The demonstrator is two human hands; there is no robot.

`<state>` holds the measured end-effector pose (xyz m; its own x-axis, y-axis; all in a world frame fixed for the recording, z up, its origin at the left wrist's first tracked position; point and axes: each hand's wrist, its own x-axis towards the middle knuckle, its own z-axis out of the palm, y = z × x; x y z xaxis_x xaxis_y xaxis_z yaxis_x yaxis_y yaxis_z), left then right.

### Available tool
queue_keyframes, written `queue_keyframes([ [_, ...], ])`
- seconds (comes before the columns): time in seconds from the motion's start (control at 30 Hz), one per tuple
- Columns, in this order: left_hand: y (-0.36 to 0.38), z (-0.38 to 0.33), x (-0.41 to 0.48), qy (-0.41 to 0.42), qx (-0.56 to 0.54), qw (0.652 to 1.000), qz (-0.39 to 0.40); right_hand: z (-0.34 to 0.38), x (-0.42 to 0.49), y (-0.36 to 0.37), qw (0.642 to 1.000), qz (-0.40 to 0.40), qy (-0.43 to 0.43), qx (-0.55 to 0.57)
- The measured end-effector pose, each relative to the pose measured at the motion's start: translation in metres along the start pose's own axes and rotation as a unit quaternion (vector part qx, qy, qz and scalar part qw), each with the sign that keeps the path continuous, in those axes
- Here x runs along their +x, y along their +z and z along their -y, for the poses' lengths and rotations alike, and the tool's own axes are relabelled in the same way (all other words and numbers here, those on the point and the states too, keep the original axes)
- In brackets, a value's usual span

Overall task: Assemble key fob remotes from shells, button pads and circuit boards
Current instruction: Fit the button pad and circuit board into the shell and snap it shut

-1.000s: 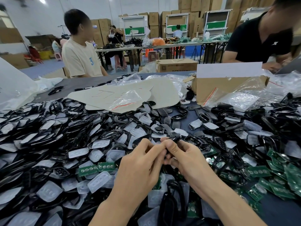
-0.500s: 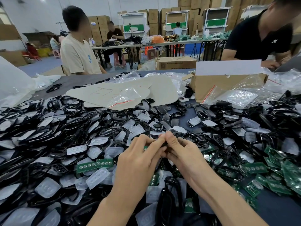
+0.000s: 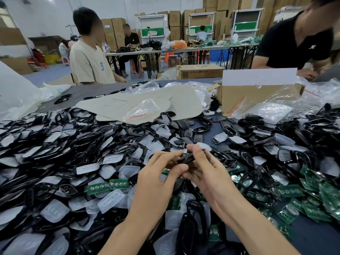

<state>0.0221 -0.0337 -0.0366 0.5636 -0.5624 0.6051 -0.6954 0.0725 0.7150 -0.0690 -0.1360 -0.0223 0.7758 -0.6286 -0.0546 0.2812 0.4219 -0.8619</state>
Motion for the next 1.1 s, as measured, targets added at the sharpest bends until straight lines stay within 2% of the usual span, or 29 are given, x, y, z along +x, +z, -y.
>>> queue_keyframes([
  [0.13, -0.001, -0.002, 0.000, -0.053, -0.085, 0.995, 0.015, 0.000, 0.000, -0.001, 1.000, 0.004, 0.013, 0.021],
  [0.23, 0.000, -0.001, -0.001, -0.058, -0.060, 0.996, -0.010, 0.000, 0.000, -0.002, 0.999, 0.003, 0.024, 0.027],
  [0.4, 0.003, 0.005, -0.004, 0.061, 0.066, 0.995, -0.036, 0.001, -0.001, -0.001, 0.999, 0.006, 0.031, 0.040],
  [0.57, 0.003, 0.008, -0.004, 0.114, 0.113, 0.986, -0.047, -0.001, 0.000, 0.000, 0.999, 0.000, 0.025, 0.042],
  [0.9, 0.002, -0.004, -0.004, 0.079, 0.091, 0.991, -0.052, 0.000, -0.003, 0.003, 1.000, 0.015, 0.019, 0.018],
  [1.1, 0.002, -0.008, -0.003, 0.011, 0.051, 0.997, -0.060, 0.000, -0.004, 0.005, 1.000, 0.012, 0.017, 0.017],
])
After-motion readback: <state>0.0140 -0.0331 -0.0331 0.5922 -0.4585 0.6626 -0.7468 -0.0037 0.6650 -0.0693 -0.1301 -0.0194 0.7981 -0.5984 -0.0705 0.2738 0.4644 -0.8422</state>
